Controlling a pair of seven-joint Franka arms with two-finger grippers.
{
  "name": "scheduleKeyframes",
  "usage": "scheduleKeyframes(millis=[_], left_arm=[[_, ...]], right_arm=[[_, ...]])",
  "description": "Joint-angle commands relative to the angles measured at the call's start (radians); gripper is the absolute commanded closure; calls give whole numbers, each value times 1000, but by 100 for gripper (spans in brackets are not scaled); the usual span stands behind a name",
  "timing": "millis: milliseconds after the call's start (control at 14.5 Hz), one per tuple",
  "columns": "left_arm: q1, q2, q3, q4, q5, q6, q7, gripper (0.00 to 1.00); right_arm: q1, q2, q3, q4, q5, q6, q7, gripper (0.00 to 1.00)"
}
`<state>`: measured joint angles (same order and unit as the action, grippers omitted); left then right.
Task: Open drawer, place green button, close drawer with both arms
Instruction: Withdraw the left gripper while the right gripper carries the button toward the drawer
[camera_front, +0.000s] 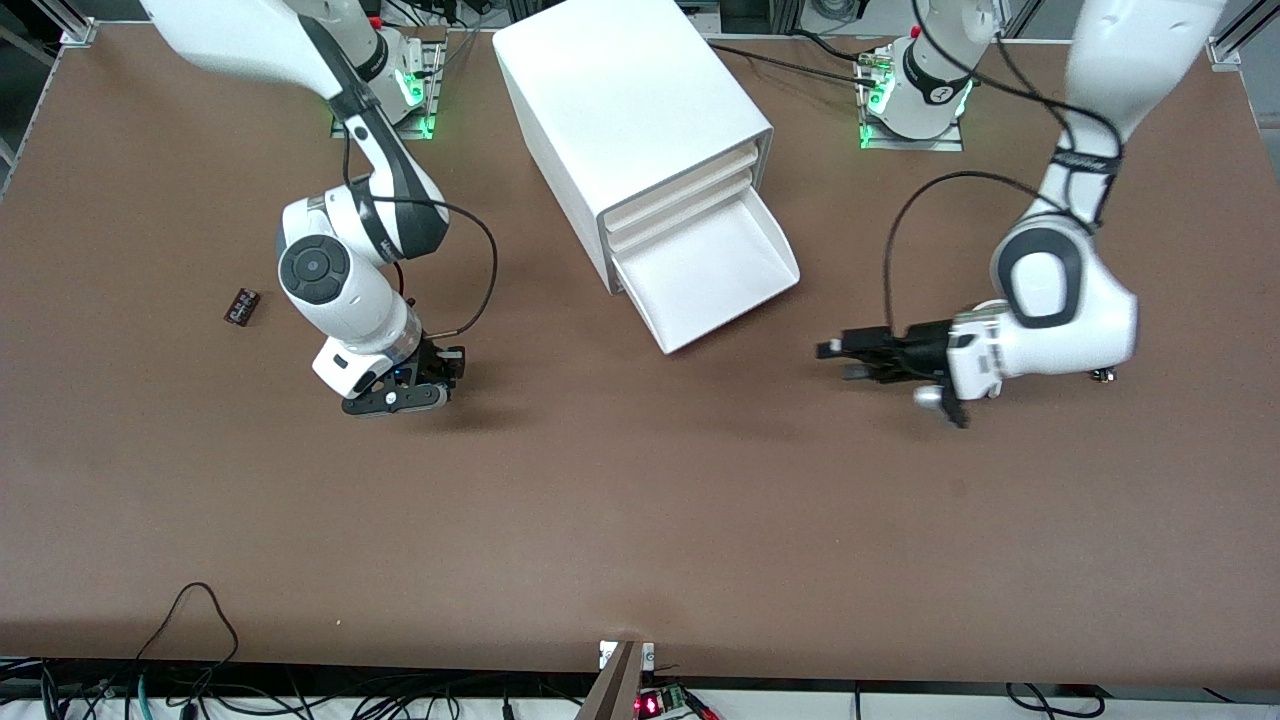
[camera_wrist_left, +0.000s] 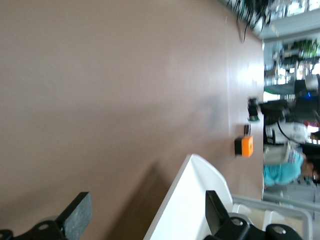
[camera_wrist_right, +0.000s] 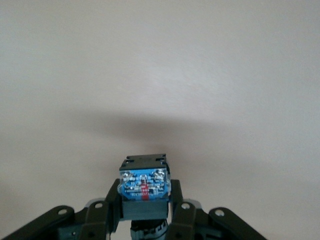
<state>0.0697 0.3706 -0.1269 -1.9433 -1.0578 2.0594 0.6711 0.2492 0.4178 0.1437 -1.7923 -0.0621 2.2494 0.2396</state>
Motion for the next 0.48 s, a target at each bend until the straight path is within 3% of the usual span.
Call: scheduleKeyframes(millis=[0, 207, 415], left_arm=[[45, -93, 3, -32, 63, 7, -4, 0], [58, -228, 45, -2, 360, -10, -19, 0], [59, -318, 82, 75, 603, -135, -138, 0]], right_arm=[[-7, 15, 80, 160, 4, -151, -23, 60], [-5, 30, 149, 206, 1, -151, -133, 60], [10, 64, 253, 257, -7, -145, -305, 60]])
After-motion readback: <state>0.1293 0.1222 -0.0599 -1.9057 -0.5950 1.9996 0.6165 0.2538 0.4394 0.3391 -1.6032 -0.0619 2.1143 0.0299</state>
